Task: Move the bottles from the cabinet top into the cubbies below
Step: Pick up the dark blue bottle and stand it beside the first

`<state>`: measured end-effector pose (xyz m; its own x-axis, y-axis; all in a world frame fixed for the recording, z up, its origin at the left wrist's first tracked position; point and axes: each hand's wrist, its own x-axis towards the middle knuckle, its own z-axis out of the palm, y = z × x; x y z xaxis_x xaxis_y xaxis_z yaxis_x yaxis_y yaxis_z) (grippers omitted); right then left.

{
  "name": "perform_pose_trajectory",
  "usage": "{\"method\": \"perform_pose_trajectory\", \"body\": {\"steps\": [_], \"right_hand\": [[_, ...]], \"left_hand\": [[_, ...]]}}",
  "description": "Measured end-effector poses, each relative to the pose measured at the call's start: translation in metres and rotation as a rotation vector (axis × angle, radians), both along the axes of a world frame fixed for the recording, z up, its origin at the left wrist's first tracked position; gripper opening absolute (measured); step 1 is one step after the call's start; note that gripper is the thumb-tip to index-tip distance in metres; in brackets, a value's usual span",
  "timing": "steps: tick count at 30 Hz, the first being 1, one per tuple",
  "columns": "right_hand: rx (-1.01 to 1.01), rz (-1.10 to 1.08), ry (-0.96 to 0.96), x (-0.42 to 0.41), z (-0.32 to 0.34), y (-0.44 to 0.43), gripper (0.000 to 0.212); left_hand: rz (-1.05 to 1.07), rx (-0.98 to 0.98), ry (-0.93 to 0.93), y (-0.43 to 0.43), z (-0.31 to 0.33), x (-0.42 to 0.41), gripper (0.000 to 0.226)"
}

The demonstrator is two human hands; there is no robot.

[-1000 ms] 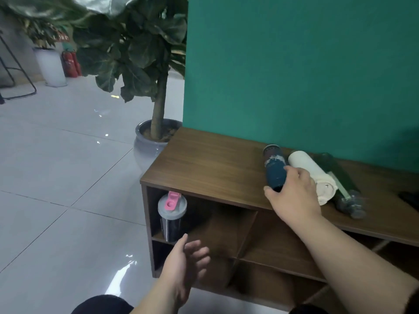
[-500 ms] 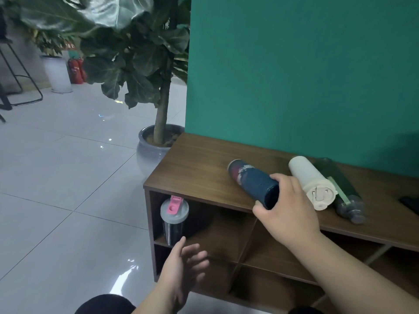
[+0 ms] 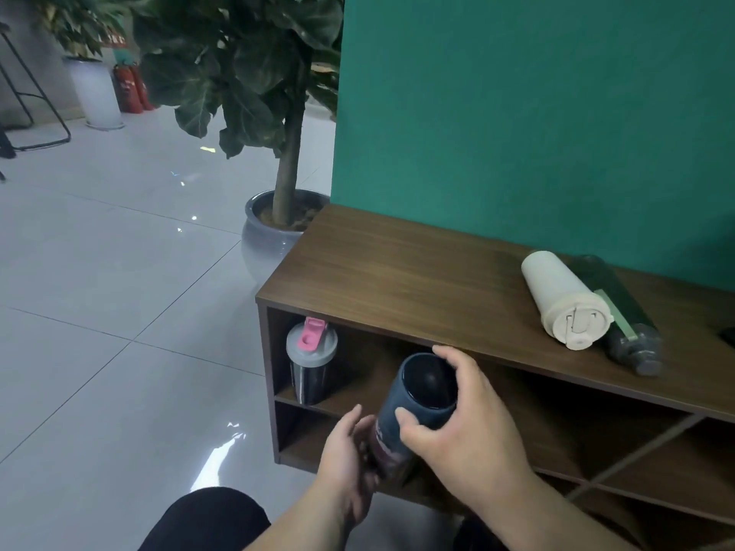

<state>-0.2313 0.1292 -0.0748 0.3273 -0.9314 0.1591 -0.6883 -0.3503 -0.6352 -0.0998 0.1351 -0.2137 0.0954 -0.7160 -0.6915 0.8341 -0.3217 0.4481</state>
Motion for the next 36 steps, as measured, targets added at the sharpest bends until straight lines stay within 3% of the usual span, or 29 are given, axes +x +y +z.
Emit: {"method": "perform_pose_trajectory", "body": {"steps": [2, 7, 15, 21, 36], "right_hand": [[0.095, -0.054, -0.053, 0.006, -0.026, -0.010, 0.088], [0.331, -0.126, -0.031, 0.019, -0.087, -0.046, 0.065], [0.346, -0.221, -0.030, 0.030, -0.134, -0.093, 0.066], [0.317, -0.248, -0.020, 0.037, -0.147, -0.109, 0.080], [0.399, -0.243, -0.104, 0.048, -0.160, -0.132, 0.084]], "left_hand": [[-0.021, 0.004, -0.029, -0.007, -0.009, -0.007, 0.054], [0.000, 0.005, -0.013, -0.036, -0.025, -0.015, 0.045], [0.107, 0.152, 0.001, -0.075, -0.059, -0.017, 0.055], [0.209, 0.208, 0.000, -0.092, -0.072, -0.013, 0.066], [0.361, 0.033, 0.298, -0.106, -0.091, -0.003, 0.083]]}}
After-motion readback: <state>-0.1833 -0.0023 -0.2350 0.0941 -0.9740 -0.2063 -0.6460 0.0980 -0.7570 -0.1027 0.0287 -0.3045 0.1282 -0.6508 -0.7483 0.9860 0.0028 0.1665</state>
